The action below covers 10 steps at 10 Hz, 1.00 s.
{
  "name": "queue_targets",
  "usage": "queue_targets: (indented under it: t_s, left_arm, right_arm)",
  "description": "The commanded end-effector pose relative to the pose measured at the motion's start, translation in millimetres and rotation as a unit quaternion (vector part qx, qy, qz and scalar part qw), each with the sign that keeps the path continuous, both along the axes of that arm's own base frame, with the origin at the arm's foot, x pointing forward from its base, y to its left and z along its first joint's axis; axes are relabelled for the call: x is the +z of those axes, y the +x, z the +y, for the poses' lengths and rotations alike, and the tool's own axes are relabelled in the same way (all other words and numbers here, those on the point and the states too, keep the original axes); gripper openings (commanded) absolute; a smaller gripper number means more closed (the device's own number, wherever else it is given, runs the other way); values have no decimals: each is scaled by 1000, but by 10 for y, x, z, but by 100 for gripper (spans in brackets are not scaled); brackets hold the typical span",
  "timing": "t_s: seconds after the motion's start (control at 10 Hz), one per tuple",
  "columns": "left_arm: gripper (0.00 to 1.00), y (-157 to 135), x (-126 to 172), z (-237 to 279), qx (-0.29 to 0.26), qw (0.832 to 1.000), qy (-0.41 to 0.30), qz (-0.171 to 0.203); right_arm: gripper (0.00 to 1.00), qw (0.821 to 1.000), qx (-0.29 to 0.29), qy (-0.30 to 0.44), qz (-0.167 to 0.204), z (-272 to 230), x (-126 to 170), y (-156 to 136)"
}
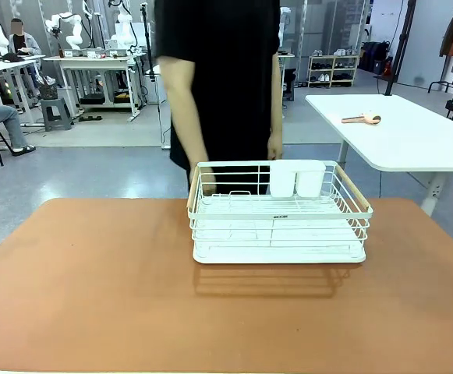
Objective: Clean the table.
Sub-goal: Pick up the Lint Roller when the human hands it over.
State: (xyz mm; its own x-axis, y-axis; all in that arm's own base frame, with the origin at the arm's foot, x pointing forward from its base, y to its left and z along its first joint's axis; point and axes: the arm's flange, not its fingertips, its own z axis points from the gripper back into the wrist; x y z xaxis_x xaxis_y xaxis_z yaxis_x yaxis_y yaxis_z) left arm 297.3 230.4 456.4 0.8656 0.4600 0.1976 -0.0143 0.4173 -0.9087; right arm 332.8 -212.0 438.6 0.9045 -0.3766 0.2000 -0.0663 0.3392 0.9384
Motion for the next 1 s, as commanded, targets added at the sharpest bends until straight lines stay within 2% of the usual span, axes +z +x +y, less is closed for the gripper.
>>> queue_targets:
  t_s: [0.0, 0.9]
  left_arm:
    - [100, -23, 32, 21, -4, 1000, -4, -15]
    - [100, -23, 32, 21, -4, 1000, -4, -15]
  right_arm:
    - [100, 1000, -2, 4, -11, 12, 29, -3]
    - [100, 1000, -2, 4, -11, 12, 29, -3]
